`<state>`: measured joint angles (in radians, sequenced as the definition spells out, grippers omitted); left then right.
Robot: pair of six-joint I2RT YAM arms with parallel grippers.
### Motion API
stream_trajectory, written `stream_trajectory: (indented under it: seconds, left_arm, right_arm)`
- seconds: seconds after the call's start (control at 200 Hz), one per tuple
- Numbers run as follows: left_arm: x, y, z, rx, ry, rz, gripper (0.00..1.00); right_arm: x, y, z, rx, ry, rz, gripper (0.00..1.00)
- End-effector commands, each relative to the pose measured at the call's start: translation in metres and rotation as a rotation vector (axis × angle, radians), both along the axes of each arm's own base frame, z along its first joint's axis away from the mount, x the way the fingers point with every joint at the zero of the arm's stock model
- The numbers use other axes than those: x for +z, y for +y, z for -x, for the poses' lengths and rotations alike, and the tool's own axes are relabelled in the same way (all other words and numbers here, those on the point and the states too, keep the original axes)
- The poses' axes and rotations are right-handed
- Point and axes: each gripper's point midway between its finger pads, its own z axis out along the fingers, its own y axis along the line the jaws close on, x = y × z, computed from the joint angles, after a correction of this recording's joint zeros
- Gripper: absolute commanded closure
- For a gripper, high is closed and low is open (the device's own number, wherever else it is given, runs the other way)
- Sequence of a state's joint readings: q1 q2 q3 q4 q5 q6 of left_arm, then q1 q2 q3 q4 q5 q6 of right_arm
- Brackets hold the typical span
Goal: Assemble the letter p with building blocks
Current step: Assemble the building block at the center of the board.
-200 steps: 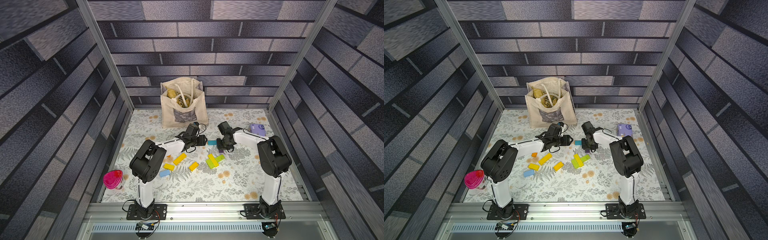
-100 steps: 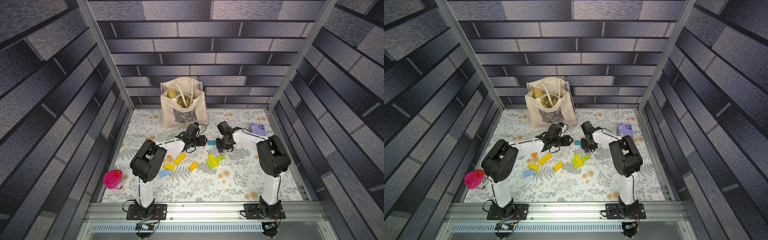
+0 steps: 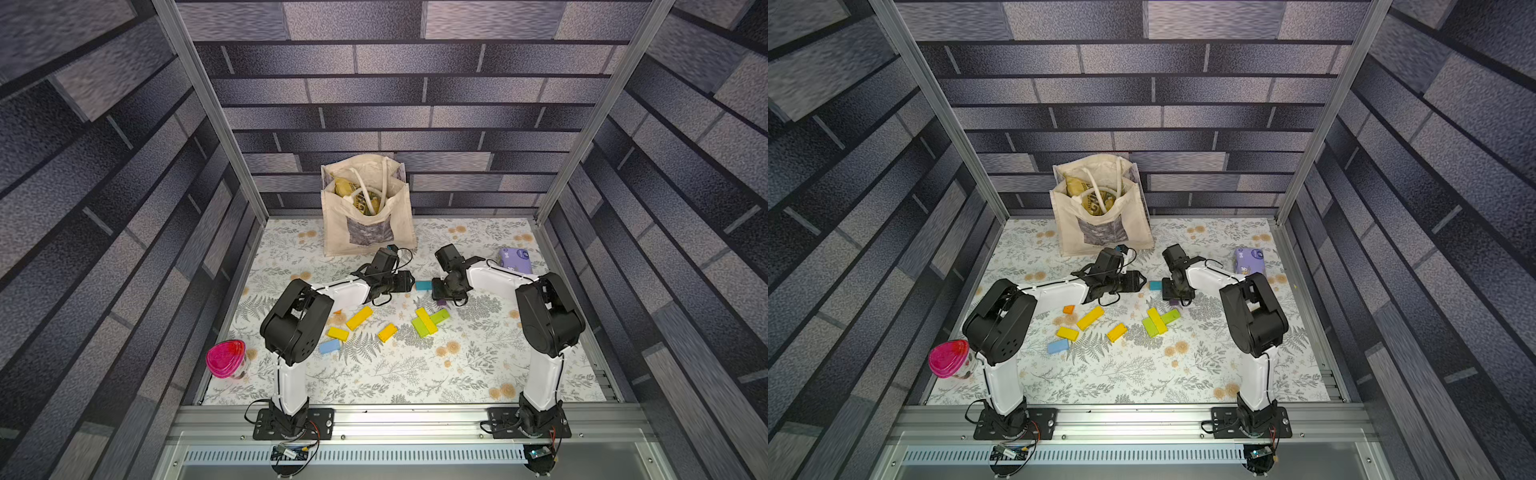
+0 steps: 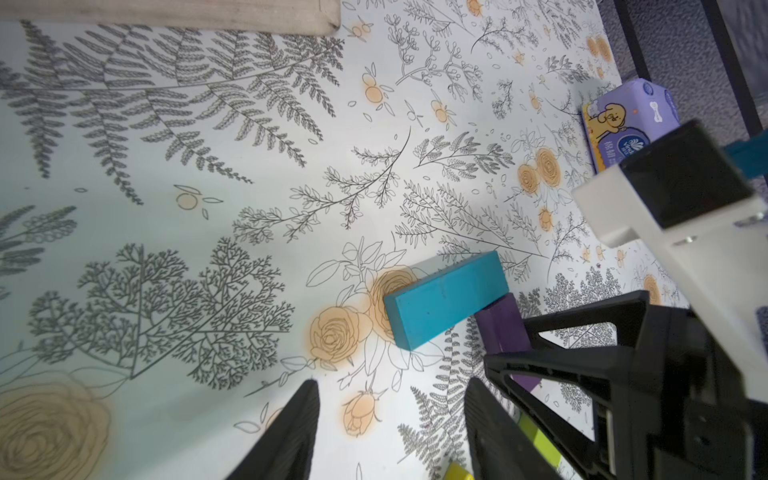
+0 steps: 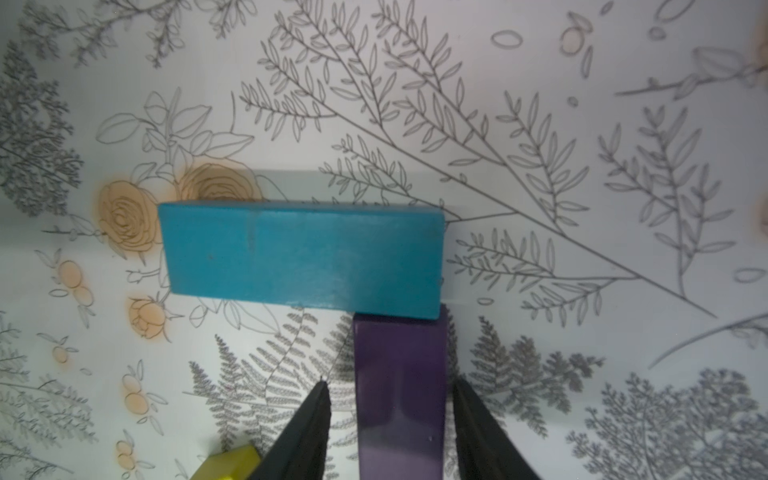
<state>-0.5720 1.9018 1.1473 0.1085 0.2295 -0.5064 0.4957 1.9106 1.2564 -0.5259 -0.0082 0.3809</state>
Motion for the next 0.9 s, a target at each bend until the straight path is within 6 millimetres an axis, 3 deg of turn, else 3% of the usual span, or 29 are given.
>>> stream_trajectory:
  seconds: [0.0,0.326,0.466,0.496,0.651,0.746,0.897]
  left_arm:
    - [-0.003,0.002,-0.002,0.011,0.017,0.006,0.41]
    - [0.005,0.010,0.006,0.025,0.004,0.005,0.40]
    - [0.006,0.011,0.010,0.014,0.013,0.010,0.35]
    - [0.007,0.011,0.011,0.012,0.012,0.013,0.35]
    - [0.014,0.016,0.016,0.018,-0.001,0.014,0.34]
    - [0.015,0.018,0.018,0.021,-0.006,0.008,0.34]
    - [0.016,0.019,0.018,0.030,-0.011,0.006,0.34]
  right_arm:
    - [0.026,-0.001,0.001,0.009,-0.078,-0.011,0.48]
    - [0.065,-0.003,0.016,0.127,-0.228,-0.038,0.48]
    - [0.070,0.003,0.026,0.221,-0.245,-0.044,0.47]
    - [0.058,0.000,0.039,0.249,-0.207,-0.038,0.46]
    - [0.053,0.002,0.060,0.353,-0.160,-0.039,0.43]
    - [0.057,0.011,0.065,0.377,-0.168,-0.067,0.43]
    - [0.065,0.041,0.069,0.423,-0.171,-0.164,0.43]
